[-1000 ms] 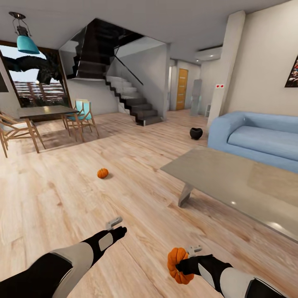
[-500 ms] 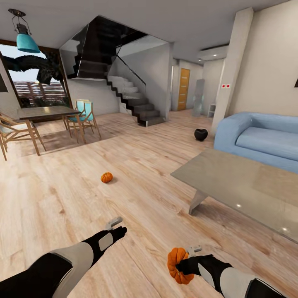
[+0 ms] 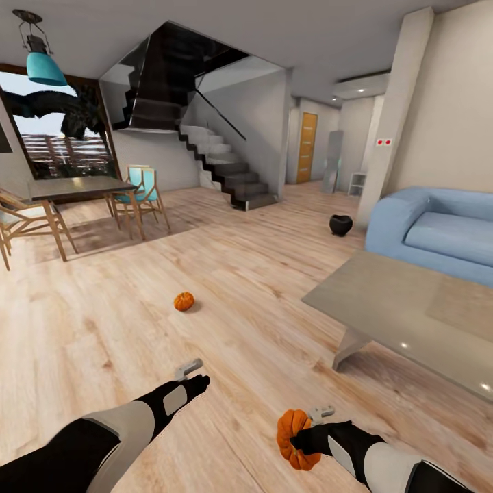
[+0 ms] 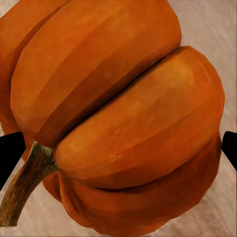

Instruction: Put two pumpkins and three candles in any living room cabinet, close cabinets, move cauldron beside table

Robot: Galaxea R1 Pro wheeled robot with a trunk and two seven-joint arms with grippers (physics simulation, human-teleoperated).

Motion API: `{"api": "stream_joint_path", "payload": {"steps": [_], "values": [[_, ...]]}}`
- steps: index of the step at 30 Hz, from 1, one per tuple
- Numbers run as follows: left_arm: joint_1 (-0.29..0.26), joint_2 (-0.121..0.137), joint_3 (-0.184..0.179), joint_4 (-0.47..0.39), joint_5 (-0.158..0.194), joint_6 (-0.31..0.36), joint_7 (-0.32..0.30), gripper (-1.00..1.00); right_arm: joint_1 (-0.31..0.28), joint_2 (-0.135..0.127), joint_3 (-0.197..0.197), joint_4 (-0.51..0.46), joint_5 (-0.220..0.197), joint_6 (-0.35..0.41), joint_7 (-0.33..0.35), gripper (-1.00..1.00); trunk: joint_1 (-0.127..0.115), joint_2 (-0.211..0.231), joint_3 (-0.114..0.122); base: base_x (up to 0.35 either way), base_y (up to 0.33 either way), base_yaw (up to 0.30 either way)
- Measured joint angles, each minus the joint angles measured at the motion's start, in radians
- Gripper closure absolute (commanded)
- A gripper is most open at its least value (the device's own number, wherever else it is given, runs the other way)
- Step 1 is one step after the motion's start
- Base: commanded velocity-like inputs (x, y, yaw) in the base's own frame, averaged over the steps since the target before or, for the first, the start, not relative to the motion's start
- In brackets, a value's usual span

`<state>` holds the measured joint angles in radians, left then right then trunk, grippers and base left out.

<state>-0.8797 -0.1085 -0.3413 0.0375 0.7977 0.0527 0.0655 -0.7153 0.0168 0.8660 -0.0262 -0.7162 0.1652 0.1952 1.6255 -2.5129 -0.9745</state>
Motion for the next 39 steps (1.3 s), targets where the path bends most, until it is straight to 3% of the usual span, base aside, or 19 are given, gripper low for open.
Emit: {"api": "stream_joint_path", "payload": {"steps": [13, 39], "values": [[0.000, -0.001, 0.000, 0.000, 0.000, 0.000, 0.000, -1.00, 0.000, 0.000, 0.000, 0.000, 0.000, 0.000, 0.002, 1.00, 0.000, 0.000, 0.001, 0.252, 0.222, 0.130], [0.000, -0.008, 0.000, 0.000, 0.000, 0.000, 0.000, -1.00, 0.000, -0.001, 0.000, 0.000, -0.001, -0.055, 0.002, 1.00, 0.000, 0.000, 0.001, 0.257, 0.216, 0.003]]}}
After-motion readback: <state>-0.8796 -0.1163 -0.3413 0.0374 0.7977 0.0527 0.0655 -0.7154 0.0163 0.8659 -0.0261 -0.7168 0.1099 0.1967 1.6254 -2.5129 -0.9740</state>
